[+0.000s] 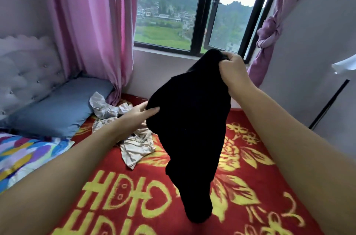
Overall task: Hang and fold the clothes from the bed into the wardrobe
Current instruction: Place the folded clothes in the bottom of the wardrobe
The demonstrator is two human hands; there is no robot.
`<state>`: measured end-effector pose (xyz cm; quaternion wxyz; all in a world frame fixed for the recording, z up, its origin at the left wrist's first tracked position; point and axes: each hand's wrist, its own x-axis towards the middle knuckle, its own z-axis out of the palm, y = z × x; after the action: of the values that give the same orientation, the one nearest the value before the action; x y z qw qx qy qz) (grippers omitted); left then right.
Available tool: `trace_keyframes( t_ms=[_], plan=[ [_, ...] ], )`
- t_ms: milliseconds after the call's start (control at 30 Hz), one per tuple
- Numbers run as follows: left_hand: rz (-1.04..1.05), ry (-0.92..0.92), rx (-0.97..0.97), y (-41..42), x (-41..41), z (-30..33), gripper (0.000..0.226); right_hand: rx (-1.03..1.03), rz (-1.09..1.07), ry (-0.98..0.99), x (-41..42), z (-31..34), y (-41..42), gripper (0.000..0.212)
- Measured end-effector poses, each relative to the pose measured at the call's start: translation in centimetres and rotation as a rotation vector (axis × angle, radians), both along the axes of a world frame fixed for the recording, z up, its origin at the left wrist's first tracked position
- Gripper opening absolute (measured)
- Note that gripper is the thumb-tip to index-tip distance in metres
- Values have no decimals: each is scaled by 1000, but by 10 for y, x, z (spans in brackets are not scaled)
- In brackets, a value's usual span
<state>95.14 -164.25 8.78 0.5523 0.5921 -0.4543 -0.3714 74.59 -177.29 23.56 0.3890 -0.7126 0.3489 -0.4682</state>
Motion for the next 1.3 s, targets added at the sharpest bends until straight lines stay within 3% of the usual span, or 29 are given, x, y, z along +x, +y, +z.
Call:
trace_keyframes(
  t_ms=[33,100,167,233,300,333,400,467,533,633,700,767,800,933,1000,1067,1167,1300],
  plan=[
    [-162,-8,74,5,-3,-7,40,58,14,-60,-1,2,-1,34],
    [-367,-267,259,11,-17,-27,78,150,62,-158,1,0,3,35],
    [-427,-527,458,9,-41,-53,110,205,133,-227,10,0,12,36],
    [-394,-645,549,9,-72,-77,117,224,211,-256,19,4,25,38],
    [-346,-625,516,9,-95,-93,110,219,275,-302,21,17,34,45],
    [-310,-564,484,4,-102,-96,95,210,284,-340,17,25,35,47],
    [-147,-608,369,-5,-103,-97,50,183,242,-386,4,36,30,44],
    [0,-595,313,-12,-96,-92,28,107,109,-313,-23,33,13,33],
    [124,-457,275,-16,-83,-83,6,-4,-37,-99,-59,15,-12,28],
    [204,-348,168,-24,-57,-57,37,-59,-134,272,-112,-36,-49,31],
    [178,-312,140,-31,-51,-33,32,2,-103,587,-128,-72,-57,23],
    [138,-290,146,-37,-55,-8,4,100,3,847,-122,-100,-50,49],
    [133,-283,147,-42,-57,1,10,154,87,889,-113,-108,-43,59],
    [135,-199,199,-59,-71,29,9,324,601,760,-57,-118,-1,103],
    [71,-63,218,-63,-76,37,7,265,605,740,-30,-121,14,118],
    [13,115,200,-60,-75,39,4,123,418,676,-14,-126,21,108],
    [-29,241,127,-57,-66,41,4,29,223,499,-6,-131,22,73],
    [-81,353,46,-44,-63,32,32,89,114,354,-6,-135,14,38]
  ],
)
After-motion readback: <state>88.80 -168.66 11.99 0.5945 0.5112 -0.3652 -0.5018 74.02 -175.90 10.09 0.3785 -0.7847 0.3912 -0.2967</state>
